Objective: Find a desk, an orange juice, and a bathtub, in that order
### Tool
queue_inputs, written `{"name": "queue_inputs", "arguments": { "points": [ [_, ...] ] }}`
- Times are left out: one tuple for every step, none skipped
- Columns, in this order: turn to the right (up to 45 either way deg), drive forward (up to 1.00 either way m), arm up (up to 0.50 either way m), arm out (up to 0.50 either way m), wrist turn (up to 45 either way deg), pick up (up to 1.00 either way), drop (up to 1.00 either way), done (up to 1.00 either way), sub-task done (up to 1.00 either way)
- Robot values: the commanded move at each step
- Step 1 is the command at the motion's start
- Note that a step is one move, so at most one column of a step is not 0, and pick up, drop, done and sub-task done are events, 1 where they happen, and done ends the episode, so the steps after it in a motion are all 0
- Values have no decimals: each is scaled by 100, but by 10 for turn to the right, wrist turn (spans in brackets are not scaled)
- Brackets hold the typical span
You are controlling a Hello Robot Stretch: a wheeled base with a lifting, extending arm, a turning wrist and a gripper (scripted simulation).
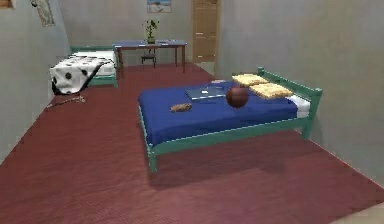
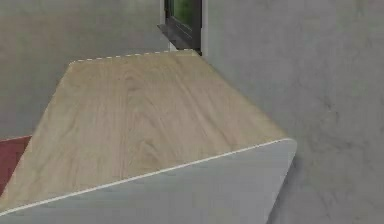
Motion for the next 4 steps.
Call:
{"name": "queue_inputs", "arguments": {
  "points": [
    [-270,0,0,0,0,0,0,0,0],
    [0,100,0,0,0,0,0,0,0],
    [0,60,0,0,0,0,0,0,0],
    [60,0,0,0,0,0,0,0,0]
  ]
}}
